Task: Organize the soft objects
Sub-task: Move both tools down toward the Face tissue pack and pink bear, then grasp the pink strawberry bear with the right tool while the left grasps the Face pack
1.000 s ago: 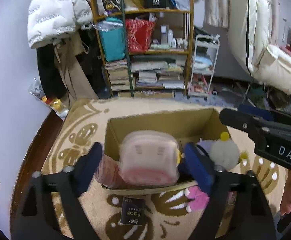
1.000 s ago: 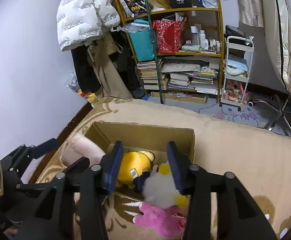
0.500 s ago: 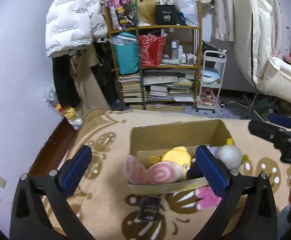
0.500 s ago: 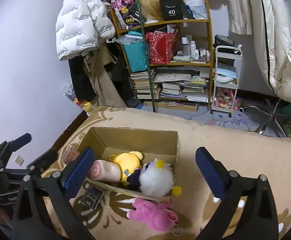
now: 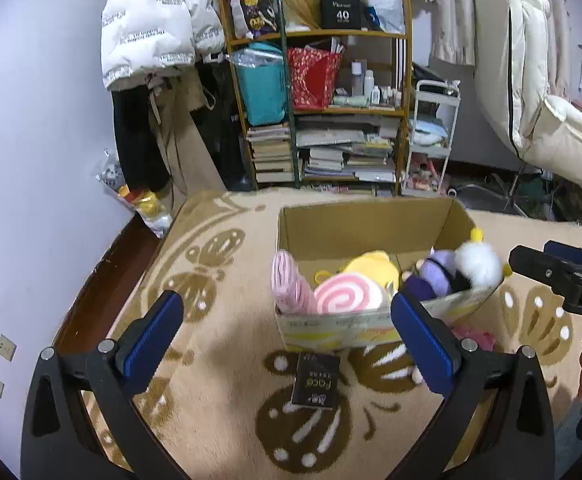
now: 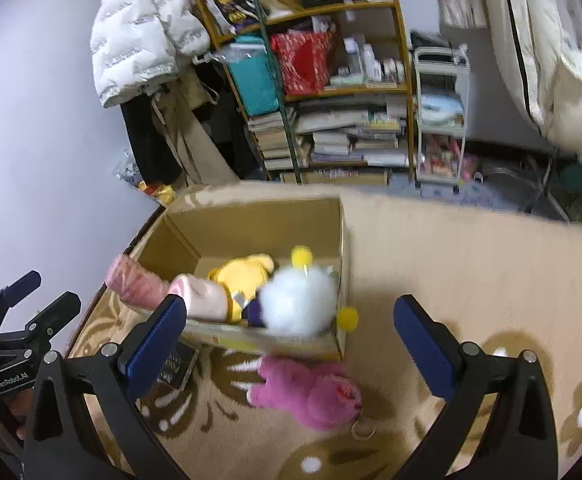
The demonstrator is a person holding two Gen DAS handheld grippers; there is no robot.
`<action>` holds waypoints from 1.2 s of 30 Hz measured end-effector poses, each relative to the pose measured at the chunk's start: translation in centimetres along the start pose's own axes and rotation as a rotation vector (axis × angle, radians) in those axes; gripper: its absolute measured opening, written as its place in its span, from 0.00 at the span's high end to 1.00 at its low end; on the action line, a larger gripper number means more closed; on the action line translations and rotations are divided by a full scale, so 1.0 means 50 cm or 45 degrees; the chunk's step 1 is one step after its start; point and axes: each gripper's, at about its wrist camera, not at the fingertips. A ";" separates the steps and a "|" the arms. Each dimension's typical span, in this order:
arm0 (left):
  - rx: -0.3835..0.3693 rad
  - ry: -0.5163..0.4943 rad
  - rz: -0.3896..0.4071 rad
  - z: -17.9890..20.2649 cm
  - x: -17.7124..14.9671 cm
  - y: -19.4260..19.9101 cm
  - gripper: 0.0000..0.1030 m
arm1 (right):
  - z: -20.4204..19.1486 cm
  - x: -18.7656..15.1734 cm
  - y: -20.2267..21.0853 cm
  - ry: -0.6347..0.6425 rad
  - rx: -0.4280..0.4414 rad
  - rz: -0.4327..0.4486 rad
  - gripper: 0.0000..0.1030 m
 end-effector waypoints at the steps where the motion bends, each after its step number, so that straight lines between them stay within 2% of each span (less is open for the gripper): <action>1: 0.001 -0.003 -0.009 0.000 -0.008 -0.004 0.01 | 0.003 -0.007 -0.005 -0.011 0.003 -0.011 0.00; 12: -0.004 -0.008 -0.157 0.000 -0.085 -0.079 0.01 | 0.018 -0.099 -0.076 0.020 -0.054 -0.126 0.00; 17: -0.020 0.019 -0.265 -0.003 -0.105 -0.118 0.01 | 0.031 -0.130 -0.110 0.013 -0.065 -0.180 0.00; 27: -0.018 0.019 -0.411 -0.001 -0.145 -0.194 0.01 | 0.043 -0.150 -0.167 -0.005 -0.101 -0.267 0.00; 36: -0.018 -0.038 -0.472 0.010 -0.175 -0.234 0.01 | 0.034 -0.166 -0.218 0.037 -0.122 -0.362 0.00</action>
Point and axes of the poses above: each gripper's, at about its wrist camera, not at the fingertips, and y roughly against the way its jaws point, z to its right, x to its top, and after that the axes turned 2 degrees about z, right-handed
